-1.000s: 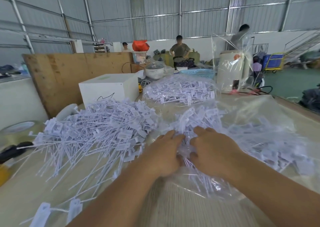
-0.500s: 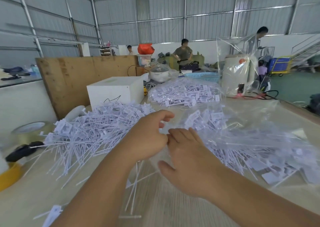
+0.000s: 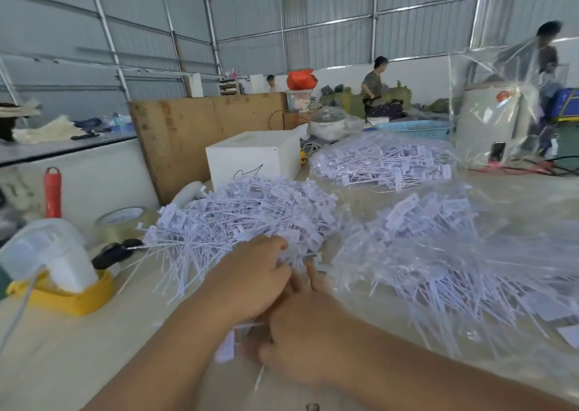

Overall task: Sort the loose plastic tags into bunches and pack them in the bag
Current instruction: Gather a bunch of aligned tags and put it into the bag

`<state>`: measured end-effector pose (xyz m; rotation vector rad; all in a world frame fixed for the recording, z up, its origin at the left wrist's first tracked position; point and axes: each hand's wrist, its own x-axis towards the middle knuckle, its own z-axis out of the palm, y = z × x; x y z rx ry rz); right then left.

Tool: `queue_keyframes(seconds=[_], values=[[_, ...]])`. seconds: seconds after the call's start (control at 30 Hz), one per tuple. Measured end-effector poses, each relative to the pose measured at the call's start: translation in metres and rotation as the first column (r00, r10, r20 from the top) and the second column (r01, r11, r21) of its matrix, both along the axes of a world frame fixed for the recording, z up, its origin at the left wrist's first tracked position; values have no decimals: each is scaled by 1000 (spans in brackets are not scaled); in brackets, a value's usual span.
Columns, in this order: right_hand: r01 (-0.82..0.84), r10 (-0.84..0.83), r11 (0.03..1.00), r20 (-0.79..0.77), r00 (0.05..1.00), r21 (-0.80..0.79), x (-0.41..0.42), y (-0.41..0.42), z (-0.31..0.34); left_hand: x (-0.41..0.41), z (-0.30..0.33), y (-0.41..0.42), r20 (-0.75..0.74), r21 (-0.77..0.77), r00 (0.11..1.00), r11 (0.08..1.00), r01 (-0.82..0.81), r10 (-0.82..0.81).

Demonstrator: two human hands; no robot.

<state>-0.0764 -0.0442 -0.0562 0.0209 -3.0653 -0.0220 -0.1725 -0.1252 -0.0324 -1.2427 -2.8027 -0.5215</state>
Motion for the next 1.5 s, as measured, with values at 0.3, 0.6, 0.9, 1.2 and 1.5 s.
queue_keyframes(seconds=[0.3, 0.6, 0.9, 1.2, 1.5], values=[[14, -13, 998, 8, 1000, -62, -12, 4, 2, -22, 13, -34, 152, -151, 988, 988, -1, 25], [129, -139, 981, -57, 989, -142, -4, 17, 11, -24, 8, -35, 26, -383, 996, 921, -72, 89], [241, -258, 938, -40, 965, -251, -3, 23, 13, -33, 24, 7, -269, -53, 963, 998, -15, 1], [276, -296, 939, -73, 952, -206, 4, 31, -4, -43, -10, 24, -128, 310, 989, 943, 116, -80], [243, -254, 965, -117, 960, -95, -3, 30, -4, -49, -12, 15, 23, 413, 992, 904, 107, -127]])
